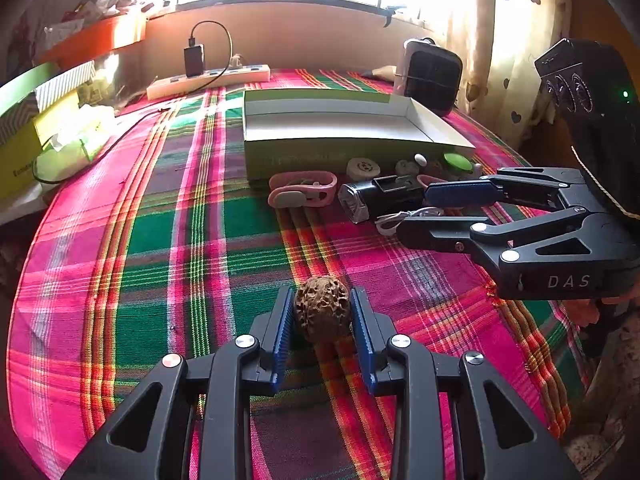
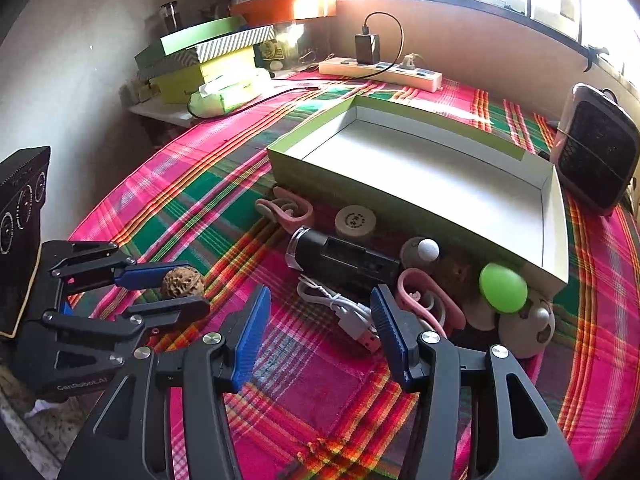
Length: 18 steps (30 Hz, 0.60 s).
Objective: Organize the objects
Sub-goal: 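Lift the walnut with the left gripper while the right gripper grasps the white USB cable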
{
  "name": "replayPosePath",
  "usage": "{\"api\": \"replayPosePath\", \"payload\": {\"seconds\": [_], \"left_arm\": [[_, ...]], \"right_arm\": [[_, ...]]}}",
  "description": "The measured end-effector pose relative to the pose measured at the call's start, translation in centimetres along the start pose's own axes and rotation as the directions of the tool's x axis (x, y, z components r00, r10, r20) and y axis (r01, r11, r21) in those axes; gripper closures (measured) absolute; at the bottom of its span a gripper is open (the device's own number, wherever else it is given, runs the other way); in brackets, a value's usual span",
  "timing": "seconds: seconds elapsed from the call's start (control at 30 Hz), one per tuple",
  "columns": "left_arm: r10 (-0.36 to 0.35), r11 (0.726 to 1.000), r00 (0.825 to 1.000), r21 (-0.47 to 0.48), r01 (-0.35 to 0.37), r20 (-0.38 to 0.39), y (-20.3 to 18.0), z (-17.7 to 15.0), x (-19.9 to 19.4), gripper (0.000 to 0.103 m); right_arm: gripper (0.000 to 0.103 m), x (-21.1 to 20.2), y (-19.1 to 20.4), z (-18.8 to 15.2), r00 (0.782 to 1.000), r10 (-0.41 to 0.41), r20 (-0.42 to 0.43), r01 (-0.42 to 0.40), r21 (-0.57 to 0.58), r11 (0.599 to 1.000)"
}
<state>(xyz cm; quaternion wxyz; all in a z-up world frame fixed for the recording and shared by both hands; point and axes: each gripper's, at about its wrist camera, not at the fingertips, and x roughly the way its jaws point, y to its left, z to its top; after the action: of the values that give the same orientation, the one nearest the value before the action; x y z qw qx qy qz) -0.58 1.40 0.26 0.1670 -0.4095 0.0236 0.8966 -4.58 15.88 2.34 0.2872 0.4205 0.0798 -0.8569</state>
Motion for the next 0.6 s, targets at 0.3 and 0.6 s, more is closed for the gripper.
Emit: {"api": "replayPosePath", "payload": {"seconds": [0.3,0.6], "left_arm": [[0.001,1.0,1.0,-0.01,-0.001,-0.005,-0.1,-0.2,-0.1,0.075],[-0.006,1.0,1.0,-0.019,0.006,-0.009,0.2,-0.5,-0.5,0.074]], "right_arm": [[0.049,1.0,0.0,0.0,0.998,-0.053,-0.034,0.052,-0.024,0.998],[0.049,0.4,0.7,-0.5,0.998,0.019,-0.062,-0.02,-0.014,1.0]]}}
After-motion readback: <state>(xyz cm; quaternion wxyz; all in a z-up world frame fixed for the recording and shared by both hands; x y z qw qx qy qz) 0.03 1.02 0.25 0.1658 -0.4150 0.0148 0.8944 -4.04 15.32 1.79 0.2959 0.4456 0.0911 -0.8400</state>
